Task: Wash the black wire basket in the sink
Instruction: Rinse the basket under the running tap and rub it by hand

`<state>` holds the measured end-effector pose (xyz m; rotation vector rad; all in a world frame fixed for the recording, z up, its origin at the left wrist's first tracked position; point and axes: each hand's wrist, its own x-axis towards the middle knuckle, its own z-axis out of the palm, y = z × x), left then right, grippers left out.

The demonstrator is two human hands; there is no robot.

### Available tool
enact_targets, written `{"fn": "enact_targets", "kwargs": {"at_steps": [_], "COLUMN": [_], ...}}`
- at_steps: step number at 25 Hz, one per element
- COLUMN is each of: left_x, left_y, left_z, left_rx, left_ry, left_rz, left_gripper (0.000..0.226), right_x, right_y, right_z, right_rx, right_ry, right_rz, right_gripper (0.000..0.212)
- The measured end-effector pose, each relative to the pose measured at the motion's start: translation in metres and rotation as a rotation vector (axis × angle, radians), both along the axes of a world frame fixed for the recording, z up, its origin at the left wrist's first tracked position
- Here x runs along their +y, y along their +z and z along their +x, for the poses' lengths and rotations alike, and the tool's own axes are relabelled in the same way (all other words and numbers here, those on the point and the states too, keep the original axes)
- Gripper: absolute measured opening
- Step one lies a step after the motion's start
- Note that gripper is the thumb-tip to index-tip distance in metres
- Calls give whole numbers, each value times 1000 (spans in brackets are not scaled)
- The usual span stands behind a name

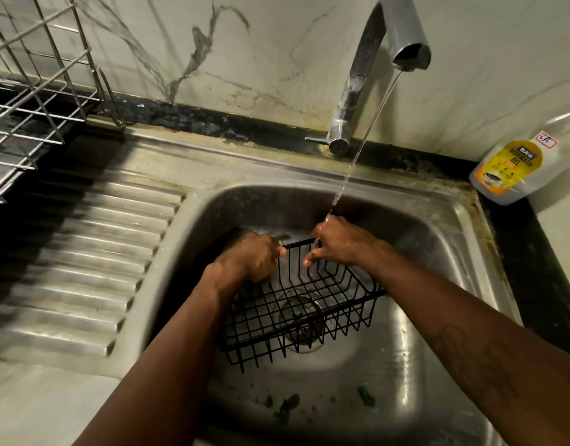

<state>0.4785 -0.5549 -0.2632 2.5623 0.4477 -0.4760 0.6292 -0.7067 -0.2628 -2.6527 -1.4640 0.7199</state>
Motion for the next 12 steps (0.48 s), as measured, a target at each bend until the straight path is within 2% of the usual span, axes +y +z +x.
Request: {"fn": "enact_targets", "kwargs": {"at_steps": [3,7,12], "left_x": [-1,1,0], "left_y": [-3,-6,-3], "left_z": [1,2,1], "left_rx": [-36,-41,-49], "left_ry": [24,95,127], "left_rz": [59,37,48], "left_gripper": [25,29,31], "right_x": [-6,-4,1], "right_y": [2,2,8], "right_z": [8,6,-4], "right_rx": [123,111,23], "right_ry": [-23,-58,-49], "right_rz": [87,63,-5], "right_gripper": [27,23,46]}}
